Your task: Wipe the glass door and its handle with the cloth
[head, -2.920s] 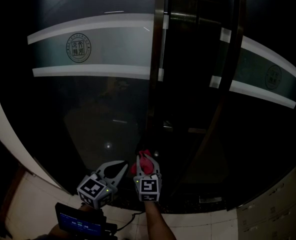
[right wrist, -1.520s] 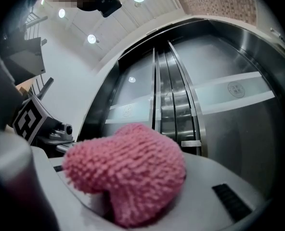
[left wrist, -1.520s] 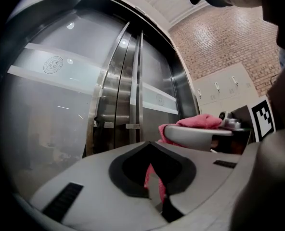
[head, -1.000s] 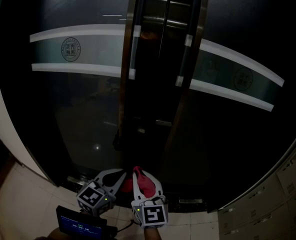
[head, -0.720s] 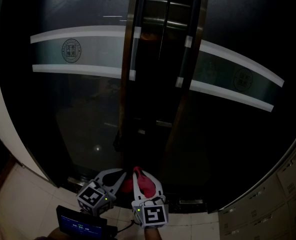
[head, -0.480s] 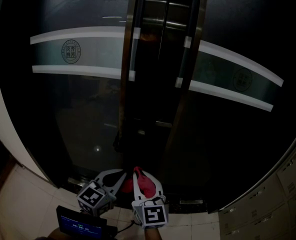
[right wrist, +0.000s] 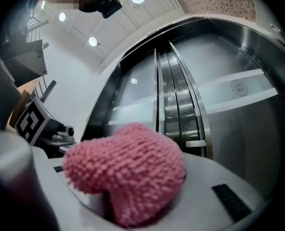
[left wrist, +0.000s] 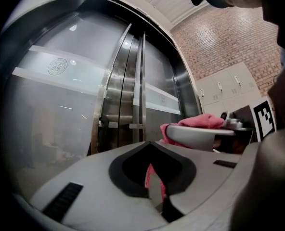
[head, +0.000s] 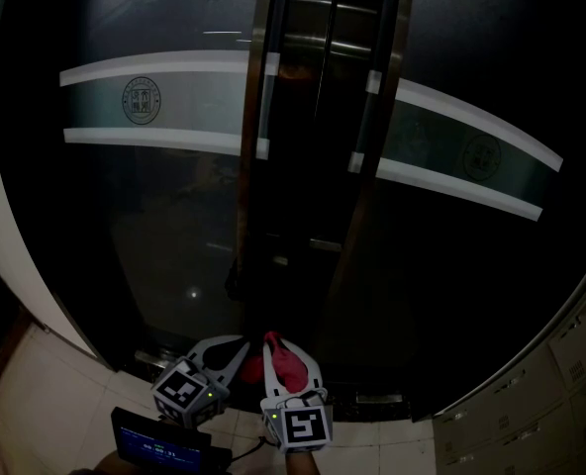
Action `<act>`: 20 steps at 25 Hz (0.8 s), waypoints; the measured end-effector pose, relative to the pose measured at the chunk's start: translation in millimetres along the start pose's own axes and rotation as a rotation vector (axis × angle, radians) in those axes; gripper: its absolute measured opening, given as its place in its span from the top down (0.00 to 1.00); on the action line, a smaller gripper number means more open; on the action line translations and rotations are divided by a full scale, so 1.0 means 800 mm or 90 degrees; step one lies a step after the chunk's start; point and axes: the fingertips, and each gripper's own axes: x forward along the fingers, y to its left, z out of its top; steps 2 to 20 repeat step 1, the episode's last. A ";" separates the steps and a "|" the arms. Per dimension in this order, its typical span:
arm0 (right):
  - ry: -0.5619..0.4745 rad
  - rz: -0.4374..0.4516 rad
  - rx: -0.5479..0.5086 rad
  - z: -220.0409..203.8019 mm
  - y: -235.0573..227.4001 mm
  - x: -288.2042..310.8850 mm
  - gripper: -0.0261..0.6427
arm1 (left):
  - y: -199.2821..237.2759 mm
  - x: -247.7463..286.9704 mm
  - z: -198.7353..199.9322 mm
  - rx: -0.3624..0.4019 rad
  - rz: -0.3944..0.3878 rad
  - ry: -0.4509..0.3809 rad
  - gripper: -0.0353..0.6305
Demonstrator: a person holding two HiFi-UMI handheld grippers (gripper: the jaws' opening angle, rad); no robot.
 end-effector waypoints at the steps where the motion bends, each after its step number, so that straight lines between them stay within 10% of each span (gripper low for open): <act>1: 0.001 0.000 0.001 -0.001 0.000 0.001 0.89 | 0.001 0.000 0.000 -0.001 0.001 0.000 0.93; 20: 0.001 0.000 0.001 -0.001 0.000 0.001 0.89 | 0.001 0.000 0.000 -0.001 0.001 0.000 0.93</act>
